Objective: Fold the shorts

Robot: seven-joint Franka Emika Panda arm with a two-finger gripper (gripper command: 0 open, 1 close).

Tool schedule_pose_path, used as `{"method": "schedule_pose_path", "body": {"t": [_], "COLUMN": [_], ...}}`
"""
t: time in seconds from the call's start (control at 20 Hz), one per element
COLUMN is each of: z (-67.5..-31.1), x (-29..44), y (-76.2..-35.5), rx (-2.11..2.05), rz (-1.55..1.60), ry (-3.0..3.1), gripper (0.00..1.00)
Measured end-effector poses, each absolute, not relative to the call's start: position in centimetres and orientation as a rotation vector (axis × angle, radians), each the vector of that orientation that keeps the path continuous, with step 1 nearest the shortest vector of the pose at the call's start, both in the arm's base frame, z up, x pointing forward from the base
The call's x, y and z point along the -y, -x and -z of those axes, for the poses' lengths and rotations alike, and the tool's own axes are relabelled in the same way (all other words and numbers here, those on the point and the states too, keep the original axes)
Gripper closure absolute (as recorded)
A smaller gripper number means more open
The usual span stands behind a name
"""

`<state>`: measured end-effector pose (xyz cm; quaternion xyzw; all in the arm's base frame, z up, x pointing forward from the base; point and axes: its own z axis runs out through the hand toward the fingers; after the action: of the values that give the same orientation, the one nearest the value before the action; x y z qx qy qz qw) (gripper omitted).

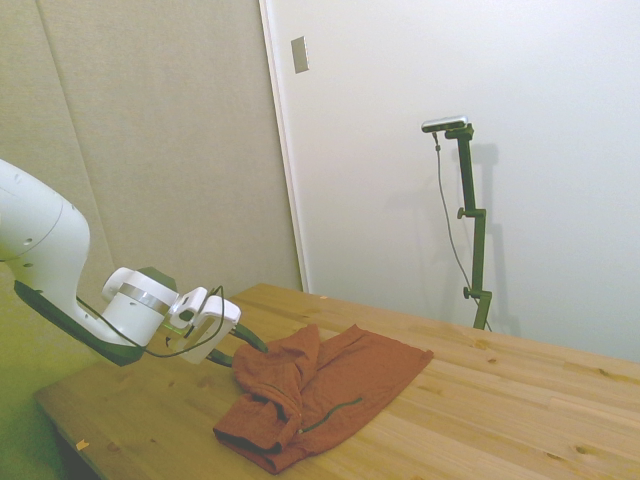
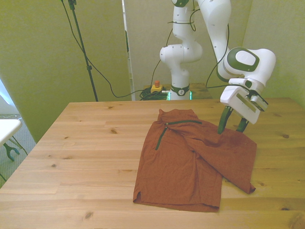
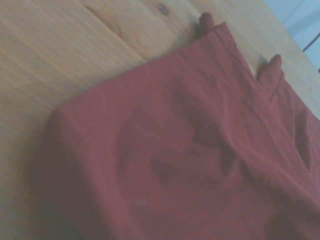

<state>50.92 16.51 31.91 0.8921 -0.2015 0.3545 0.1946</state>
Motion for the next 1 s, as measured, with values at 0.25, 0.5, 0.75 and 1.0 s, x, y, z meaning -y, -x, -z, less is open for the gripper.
{"method": "schedule_pose_path", "body": {"t": [0.25,0.5,0.75,1.0], "z": [-32.0,-31.9,-31.7,-31.3], "x": [-17.2,-18.6,-18.8,-19.2], "y": [-51.7,-52.1,-52.1,-52.0], "rx": [0.62,0.614,0.612,0.609], "rz": [-1.03,-1.044,-1.041,-1.037], "ry": [-2.538,-2.552,-2.557,-2.567], "gripper": [0.0,1.0,1.0,1.0]}}
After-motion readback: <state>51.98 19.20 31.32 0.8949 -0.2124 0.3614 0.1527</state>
